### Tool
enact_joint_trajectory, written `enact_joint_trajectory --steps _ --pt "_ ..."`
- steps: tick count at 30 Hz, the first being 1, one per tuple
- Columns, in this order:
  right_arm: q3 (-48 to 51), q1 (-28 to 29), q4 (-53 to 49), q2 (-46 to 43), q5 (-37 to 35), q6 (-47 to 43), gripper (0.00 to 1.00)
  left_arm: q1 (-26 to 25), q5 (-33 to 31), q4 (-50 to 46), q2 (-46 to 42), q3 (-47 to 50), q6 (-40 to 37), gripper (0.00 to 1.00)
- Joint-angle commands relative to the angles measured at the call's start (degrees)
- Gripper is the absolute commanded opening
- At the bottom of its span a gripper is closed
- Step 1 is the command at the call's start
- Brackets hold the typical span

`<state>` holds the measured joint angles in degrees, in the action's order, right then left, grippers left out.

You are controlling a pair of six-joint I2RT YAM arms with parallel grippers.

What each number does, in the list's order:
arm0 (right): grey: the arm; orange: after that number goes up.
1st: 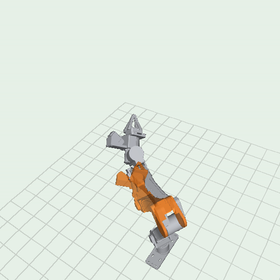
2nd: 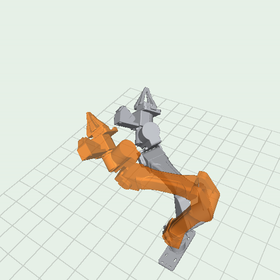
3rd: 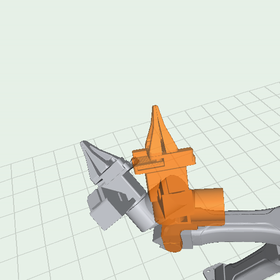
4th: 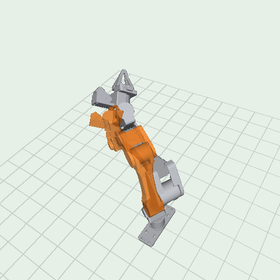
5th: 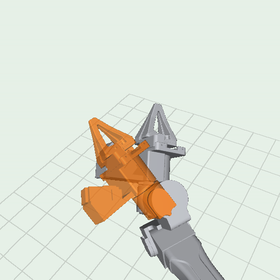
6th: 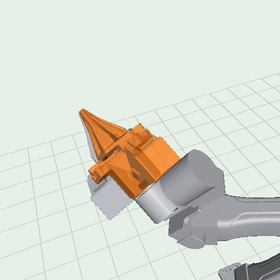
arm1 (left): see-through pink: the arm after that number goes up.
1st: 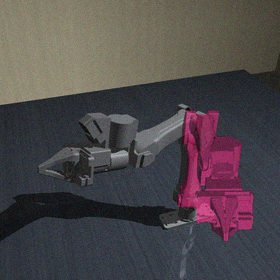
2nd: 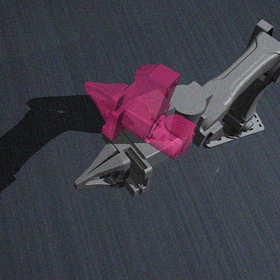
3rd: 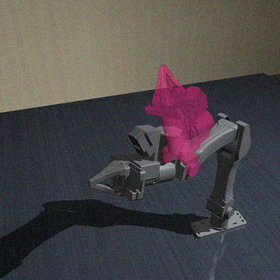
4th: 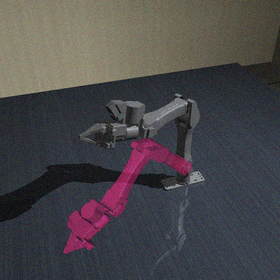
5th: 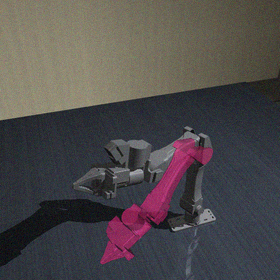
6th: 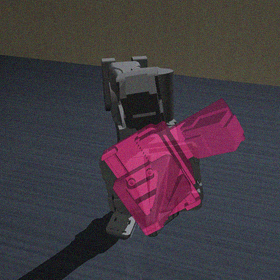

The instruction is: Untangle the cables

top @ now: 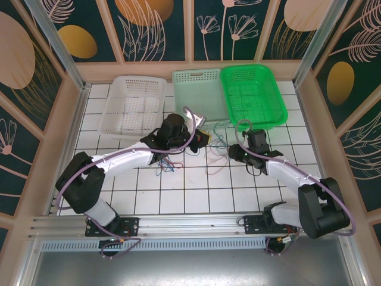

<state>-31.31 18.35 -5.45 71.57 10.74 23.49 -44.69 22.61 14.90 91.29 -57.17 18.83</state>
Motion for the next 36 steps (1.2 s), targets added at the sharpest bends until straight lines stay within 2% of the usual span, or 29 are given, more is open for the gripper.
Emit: enact_joint_trajectory --steps 1,3,5,9,12,15,18,23,28,33,36 --pt "0.9 -0.5 1.1 -1.3 1.3 0.2 0.2 -0.2 2.4 2.7 -1.5 1.1 -1.9 0.0" --pt "0.7 -1.1 0.0 -1.9 -0.1 0.3 0.09 -0.2 2.4 2.6 -1.3 1.1 -2.2 0.0" --pt "0.2 -2.1 -1.7 -2.1 -1.7 0.3 0.09 -0.2 1.7 2.2 -0.8 1.0 -2.6 0.0" --pt "-0.5 -2.5 -3.0 -3.6 1.6 -2.5 0.29 -0.2 1.4 0.5 0.6 0.5 -3.3 0.0" --pt "-1.0 -2.5 -4.6 -4.6 2.1 -3.7 0.57 -0.2 1.6 -0.5 1.7 0.1 -3.4 0.0" --pt "-1.1 -2.6 -5.7 -7.1 1.1 -4.4 0.65 -0.2 1.6 -1.7 3.0 -0.3 -3.3 0.0" --pt "-1.5 -3.1 -6.8 -10.0 0.0 -4.9 0.66 -0.2 2.7 -3.1 4.6 -0.9 -3.3 0.0" --pt "-1.5 -3.0 -6.2 -11.8 2.8 -6.3 0.61 -0.2 4.0 -2.5 5.6 -1.2 -2.5 0.0" --pt "-2.2 -2.8 -3.9 -11.2 4.8 -6.5 0.66 -0.2 3.7 -3.5 5.8 -2.2 -2.9 0.0" --pt "-5.3 -1.3 -0.8 -5.8 10.9 -3.8 0.66 -0.3 2.8 -4.2 5.9 -2.9 -3.8 0.0" --pt "-7.3 1.7 0.7 -1.5 10.3 -4.0 0.66 -0.9 2.2 -5.4 6.2 -4.0 -5.0 0.0"
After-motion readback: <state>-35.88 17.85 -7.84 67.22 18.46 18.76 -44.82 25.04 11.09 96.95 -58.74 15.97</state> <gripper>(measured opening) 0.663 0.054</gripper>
